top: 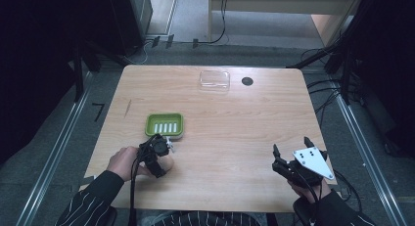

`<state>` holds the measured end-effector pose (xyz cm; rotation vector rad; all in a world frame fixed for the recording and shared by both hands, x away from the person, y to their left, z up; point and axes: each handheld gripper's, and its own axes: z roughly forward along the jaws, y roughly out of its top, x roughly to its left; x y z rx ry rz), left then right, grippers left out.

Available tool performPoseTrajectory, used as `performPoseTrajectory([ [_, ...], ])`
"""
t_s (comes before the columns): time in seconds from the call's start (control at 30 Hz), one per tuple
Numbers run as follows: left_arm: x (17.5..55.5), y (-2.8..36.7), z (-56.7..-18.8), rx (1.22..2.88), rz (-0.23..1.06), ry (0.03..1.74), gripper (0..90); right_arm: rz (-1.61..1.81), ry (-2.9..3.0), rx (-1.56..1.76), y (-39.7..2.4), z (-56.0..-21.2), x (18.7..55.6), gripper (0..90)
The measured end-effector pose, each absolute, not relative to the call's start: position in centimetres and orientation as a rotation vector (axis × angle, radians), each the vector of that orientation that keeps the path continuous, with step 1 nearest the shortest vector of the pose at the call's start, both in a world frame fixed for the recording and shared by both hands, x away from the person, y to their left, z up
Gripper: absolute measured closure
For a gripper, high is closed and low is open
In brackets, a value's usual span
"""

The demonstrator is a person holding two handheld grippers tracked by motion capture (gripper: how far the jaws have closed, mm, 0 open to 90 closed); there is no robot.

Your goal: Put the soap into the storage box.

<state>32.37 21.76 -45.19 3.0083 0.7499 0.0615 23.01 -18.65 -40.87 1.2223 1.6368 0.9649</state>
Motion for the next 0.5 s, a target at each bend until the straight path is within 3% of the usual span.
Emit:
performPoseTrajectory([
  [0.5,32.07,21.66,-45.22,3.013,0.07,0.706,33.6,0.963,1.645,1.22,-18.6,-40.89,22.98,13.6],
])
